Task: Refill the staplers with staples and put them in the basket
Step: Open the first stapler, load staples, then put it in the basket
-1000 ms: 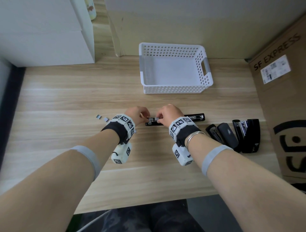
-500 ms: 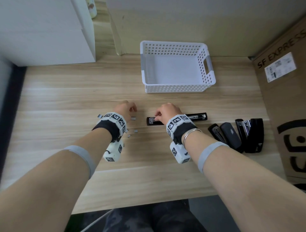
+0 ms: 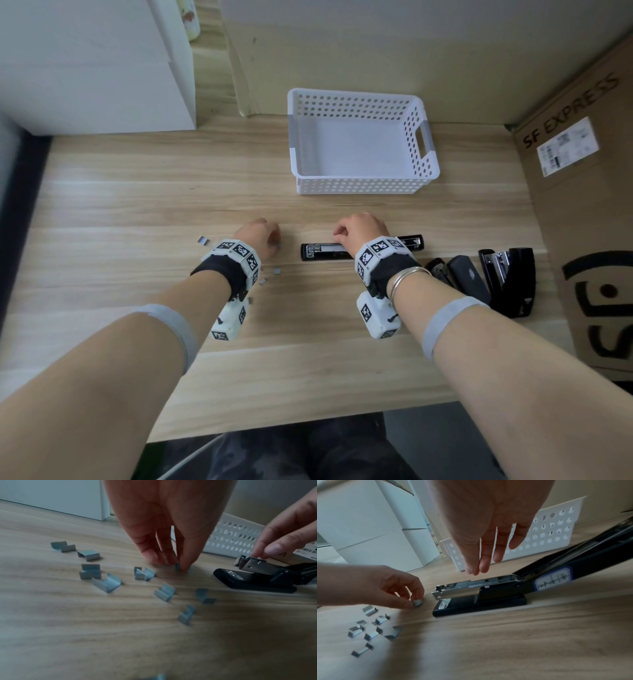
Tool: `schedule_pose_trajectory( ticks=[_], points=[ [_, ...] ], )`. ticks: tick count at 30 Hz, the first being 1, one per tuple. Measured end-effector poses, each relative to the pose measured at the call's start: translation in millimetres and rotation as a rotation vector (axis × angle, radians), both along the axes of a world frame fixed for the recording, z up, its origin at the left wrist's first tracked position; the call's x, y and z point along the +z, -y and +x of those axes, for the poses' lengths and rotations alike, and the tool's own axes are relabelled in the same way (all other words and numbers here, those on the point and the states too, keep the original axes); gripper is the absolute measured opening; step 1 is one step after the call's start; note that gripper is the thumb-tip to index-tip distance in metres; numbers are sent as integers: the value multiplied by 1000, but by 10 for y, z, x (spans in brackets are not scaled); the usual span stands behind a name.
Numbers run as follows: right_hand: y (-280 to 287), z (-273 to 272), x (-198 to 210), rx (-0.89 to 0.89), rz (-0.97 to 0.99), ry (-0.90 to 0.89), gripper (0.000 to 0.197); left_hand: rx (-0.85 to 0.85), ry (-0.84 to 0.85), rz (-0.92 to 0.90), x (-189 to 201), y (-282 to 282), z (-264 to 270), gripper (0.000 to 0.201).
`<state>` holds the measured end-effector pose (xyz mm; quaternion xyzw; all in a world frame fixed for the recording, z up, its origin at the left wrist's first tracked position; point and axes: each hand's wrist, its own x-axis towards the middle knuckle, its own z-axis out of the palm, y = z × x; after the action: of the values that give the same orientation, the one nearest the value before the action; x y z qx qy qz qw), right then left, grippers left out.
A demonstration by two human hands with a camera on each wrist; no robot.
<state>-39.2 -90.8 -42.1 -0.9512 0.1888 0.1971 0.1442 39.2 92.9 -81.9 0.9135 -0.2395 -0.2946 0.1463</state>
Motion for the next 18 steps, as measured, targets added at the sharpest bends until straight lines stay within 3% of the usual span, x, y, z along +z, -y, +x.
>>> schedule_pose_trajectory(
  ticks=[8,14,18],
  points=[
    [-104,1,-37,17,75,36,20,53,-43,-54,64,57,-84,23],
    [-230,66,38,45,226,72,28,95,-116,-291,177,213,-164,20],
    [-247,76,66,-89,354,158,22,172,-227,-456,188,276,-136,12]
  ],
)
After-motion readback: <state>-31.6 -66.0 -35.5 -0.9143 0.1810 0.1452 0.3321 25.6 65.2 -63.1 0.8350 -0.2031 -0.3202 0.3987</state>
